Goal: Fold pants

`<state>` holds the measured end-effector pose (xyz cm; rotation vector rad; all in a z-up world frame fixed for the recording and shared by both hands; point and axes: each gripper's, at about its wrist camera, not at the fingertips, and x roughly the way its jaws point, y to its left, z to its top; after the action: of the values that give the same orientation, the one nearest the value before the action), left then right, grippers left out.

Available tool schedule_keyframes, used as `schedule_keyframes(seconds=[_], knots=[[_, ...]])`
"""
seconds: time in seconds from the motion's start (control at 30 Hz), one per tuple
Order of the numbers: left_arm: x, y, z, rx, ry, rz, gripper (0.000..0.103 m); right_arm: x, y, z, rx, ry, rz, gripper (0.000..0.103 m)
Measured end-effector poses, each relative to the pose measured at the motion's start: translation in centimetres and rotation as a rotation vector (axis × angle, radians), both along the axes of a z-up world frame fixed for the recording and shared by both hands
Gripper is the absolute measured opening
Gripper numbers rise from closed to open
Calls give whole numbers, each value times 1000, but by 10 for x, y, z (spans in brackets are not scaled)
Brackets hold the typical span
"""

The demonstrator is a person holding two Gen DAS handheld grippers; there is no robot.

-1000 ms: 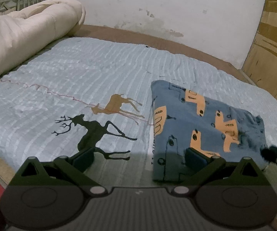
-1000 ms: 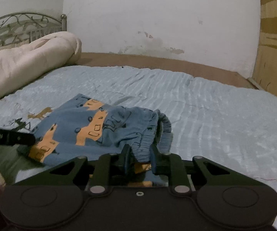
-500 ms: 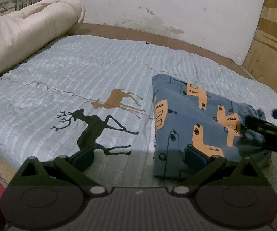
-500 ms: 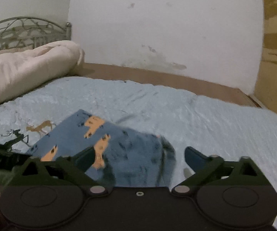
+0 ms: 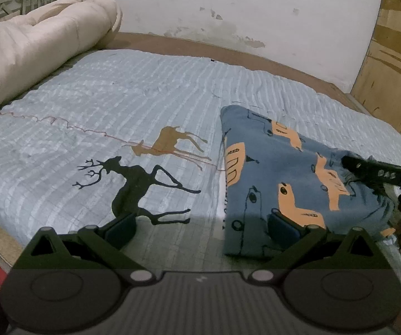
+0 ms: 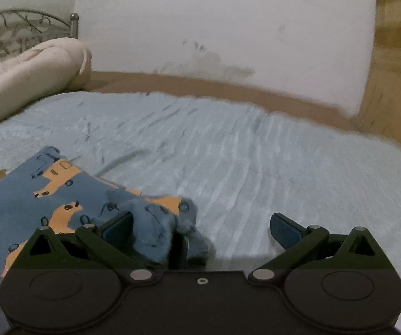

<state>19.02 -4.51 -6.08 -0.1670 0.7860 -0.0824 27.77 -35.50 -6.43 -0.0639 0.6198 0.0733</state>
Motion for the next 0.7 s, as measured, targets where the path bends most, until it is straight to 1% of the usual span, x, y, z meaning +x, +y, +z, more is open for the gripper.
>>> schedule_keyframes(seconds=[0.03,0.07,0.13,0.2,0.3,0.37,0.43,0.5,0.53,0.57,0.63,0.7], knots=[[0,-1,0,0,1,1,102,1,-5,0,36,6,-1,102],[0,-1,0,0,2,2,102,-2,-7,3,53,-10,1,102],[0,-2,0,5,1,2,102,-13,-7,11,57,-63,-6,102],[1,-1,0,4,0,0,102,-26,-7,13,63,-87,-23,102],[0,-1,0,4,1,-2,102,-37,-6,2,38,-37,-71,102],[0,-1,0,6,0,-2,102,-48,-11,-3,70,-36,-81,102],[0,-1,0,6,0,0,102,-61,-14,3,95,-83,-99,102],[0,-2,0,8,-1,2,102,-75,-13,8,128,-130,-80,102],[-1,-2,0,9,-1,1,102,-79,-13,7,137,-129,-60,102],[-1,-2,0,10,-2,0,102,-82,-11,2,134,-109,-41,102],[-2,-3,0,13,-2,-2,102,-83,-8,-9,109,-59,-41,102],[-2,-2,0,14,-2,-2,102,-87,-9,-14,117,-69,-40,102]])
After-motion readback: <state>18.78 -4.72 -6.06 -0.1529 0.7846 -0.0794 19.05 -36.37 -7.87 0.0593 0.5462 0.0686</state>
